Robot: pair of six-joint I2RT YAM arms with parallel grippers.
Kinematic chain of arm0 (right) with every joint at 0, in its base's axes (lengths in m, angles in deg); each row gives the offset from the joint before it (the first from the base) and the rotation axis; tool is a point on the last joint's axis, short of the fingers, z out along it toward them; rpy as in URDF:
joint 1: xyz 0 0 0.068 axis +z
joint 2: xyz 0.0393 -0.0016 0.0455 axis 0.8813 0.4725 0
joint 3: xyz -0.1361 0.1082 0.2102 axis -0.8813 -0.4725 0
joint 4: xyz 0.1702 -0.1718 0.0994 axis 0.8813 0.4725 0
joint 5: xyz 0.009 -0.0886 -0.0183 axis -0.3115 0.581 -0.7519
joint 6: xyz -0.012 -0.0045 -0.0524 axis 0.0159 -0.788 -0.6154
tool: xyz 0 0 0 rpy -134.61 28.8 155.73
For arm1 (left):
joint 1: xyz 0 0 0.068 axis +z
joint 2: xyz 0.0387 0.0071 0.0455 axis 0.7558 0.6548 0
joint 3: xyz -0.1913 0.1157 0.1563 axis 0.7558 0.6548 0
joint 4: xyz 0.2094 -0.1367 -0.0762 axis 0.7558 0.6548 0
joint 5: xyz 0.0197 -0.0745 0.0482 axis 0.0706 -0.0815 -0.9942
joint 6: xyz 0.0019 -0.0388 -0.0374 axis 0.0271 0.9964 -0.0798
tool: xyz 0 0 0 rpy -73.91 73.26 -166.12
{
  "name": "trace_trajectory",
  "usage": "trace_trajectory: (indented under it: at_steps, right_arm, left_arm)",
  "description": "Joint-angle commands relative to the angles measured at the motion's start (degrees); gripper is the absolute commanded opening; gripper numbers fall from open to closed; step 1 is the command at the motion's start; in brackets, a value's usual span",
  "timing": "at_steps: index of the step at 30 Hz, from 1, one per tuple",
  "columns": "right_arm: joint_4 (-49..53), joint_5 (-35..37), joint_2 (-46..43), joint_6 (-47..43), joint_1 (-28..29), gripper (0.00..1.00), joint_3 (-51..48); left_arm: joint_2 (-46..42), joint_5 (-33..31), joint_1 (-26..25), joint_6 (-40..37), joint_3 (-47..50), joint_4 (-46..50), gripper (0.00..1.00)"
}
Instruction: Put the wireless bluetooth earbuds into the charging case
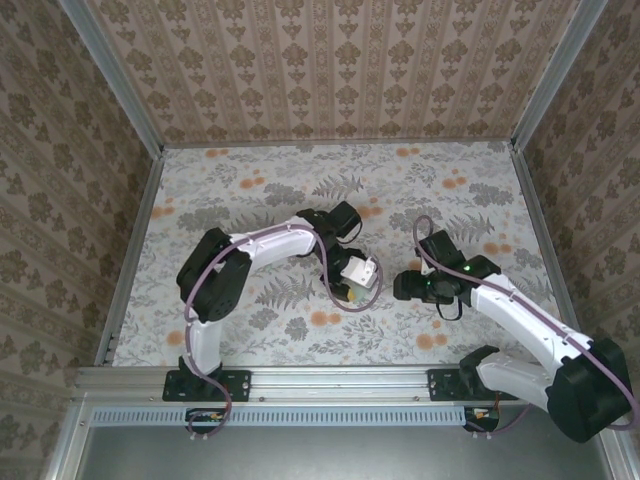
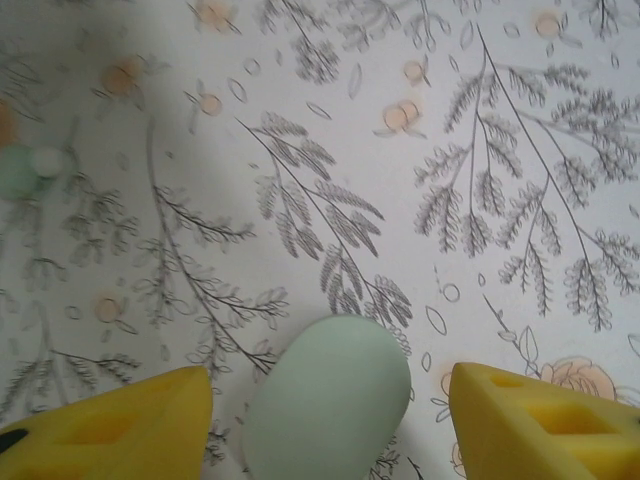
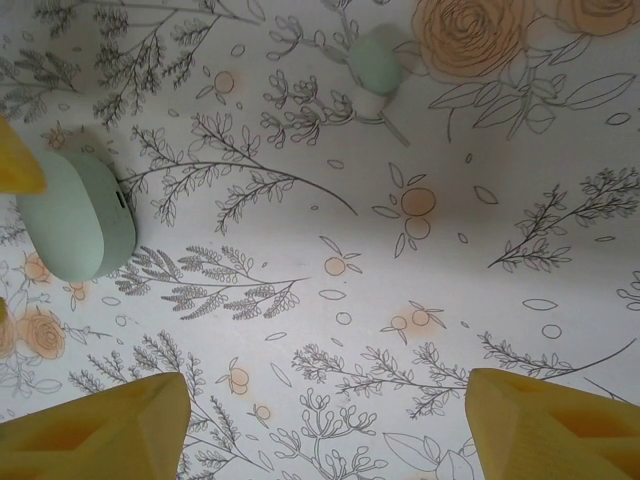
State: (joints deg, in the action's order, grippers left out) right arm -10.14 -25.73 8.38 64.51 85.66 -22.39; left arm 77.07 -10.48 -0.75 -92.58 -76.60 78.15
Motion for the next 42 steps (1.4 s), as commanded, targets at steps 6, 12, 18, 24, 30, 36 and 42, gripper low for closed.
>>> trace_trajectory:
  at_steps: [6, 12, 18, 24, 30, 36, 42]
  right_arm:
    - [0.54, -1.74, -1.47, 1.41, -1.84, 0.74, -1.25]
    - [0.2, -2.65, -1.23, 1.64, -2.32, 0.75, -0.98]
    - [-0.45, -3.26, -1.3, 2.14, -2.57, 0.75, -0.55]
    - [-1.59, -3.92, -0.62, 2.38, -2.67, 0.75, -0.63]
    - [-1.79, -4.67, -0.35, 2.46, -2.65, 0.75, -0.72]
    - [-1.32, -5.09, -0.7, 2.76, -2.72, 0.75, -0.44]
    - [-3.14, -6.37, -0.48, 4.11, -2.76, 0.75, -1.16]
  left_arm:
    - [5.11, -3.59, -2.66, -4.76, -3.07, 5.04, 0.65]
    - [6.71, -5.0, -2.62, -3.78, -3.58, 3.82, 0.61]
    - [4.92, -3.84, -1.56, -2.41, -2.26, 2.84, 0.59]
    - [0.5, -3.57, -0.66, -3.43, 0.97, 1.41, 0.62]
    - [0.6, -4.57, 0.66, -4.17, 0.56, 2.28, 0.66]
    - [2.35, -4.35, 0.76, 2.51, -0.54, 1.66, 0.69]
    - [0.85, -4.06, 0.03, 12.43, 2.67, -2.48, 0.73]
